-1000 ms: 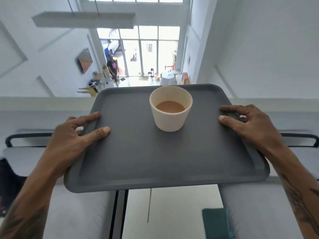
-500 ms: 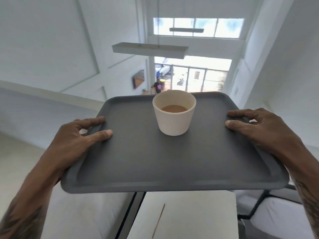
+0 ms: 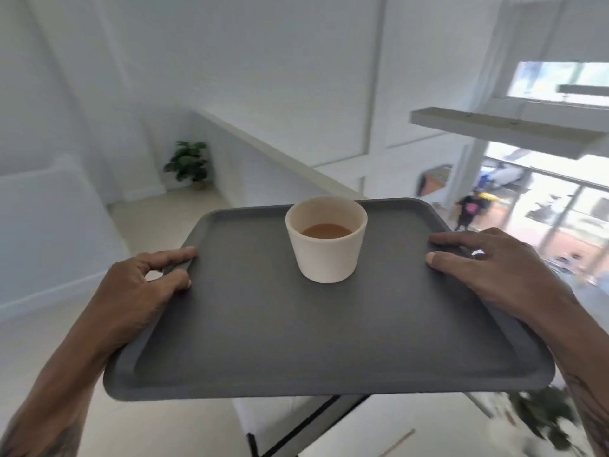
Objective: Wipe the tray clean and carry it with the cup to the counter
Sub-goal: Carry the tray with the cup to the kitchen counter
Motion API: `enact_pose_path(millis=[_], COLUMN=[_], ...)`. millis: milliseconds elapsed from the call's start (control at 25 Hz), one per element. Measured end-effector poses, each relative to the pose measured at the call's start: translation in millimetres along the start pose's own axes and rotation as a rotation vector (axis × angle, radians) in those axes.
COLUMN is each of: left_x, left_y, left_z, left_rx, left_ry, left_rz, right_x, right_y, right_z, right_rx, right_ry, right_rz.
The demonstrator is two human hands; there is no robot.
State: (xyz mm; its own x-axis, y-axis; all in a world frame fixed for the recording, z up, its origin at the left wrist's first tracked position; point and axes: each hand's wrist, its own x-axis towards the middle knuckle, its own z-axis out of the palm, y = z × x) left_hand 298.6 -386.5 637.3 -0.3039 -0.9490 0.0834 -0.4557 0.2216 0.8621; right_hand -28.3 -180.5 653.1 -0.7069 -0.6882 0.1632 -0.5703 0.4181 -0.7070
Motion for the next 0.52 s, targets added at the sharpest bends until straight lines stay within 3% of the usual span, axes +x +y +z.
enact_pose_path(millis=[240, 520], left_x=[-39.9, -115.1], left_y=[-70.7, -147.1], left_z=[-157.7, -353.0], left_rx=[0.060, 0.096], left_ry=[0.289, 0.677], left_rz=[-0.118, -0.334], right_x=[-0.8, -60.2], right_y=[-132.0, -316.2], right_z=[122.1, 287.9], right_rx=[-0.005, 0.111], right_ry=[-0.218, -0.483], right_rz=[-0.257, -0.566])
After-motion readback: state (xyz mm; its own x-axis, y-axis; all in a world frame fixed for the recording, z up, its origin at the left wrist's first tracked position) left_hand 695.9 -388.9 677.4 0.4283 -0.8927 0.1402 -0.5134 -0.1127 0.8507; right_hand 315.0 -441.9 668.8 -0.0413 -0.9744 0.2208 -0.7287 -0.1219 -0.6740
